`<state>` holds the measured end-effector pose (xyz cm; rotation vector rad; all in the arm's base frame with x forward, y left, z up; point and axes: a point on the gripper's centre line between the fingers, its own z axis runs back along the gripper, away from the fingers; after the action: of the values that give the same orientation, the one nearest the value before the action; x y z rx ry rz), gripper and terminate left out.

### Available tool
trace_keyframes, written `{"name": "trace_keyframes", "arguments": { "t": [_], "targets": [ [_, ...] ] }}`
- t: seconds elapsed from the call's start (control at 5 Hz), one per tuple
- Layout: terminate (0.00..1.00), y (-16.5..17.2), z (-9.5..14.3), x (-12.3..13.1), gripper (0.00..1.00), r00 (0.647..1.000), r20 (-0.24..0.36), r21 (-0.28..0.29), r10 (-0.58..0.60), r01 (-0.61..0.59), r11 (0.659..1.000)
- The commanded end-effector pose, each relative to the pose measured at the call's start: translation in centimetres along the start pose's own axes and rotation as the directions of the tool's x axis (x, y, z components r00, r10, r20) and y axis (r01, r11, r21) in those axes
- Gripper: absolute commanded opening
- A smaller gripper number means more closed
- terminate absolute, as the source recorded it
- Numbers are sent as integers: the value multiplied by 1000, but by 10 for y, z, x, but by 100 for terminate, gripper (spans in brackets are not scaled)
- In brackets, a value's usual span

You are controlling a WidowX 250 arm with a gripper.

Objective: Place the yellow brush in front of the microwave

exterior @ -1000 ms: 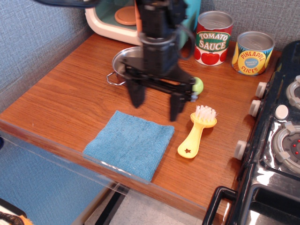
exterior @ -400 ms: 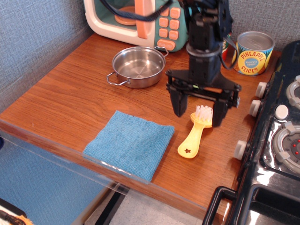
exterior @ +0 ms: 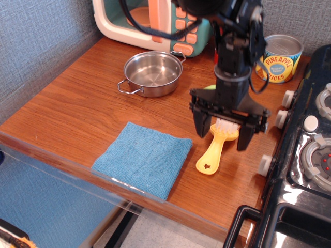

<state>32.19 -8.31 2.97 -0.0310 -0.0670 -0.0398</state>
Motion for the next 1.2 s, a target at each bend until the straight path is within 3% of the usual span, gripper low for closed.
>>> {"name": "trace_keyframes", "arguments": {
  "t": [0.0, 0.6, 0.8, 1.0],
  "targets": [
    [0, -3, 4, 1, 100, 995, 103, 52, -17, 12, 999],
    [0, 1, -9, 0, 100, 993, 116, 68, 15, -23, 997],
    [0, 3, -12, -2, 0, 992, 118, 62, 40, -48, 997],
    [0, 3, -13, -2, 0, 992, 115, 68, 44, -52, 996]
  ]
}}
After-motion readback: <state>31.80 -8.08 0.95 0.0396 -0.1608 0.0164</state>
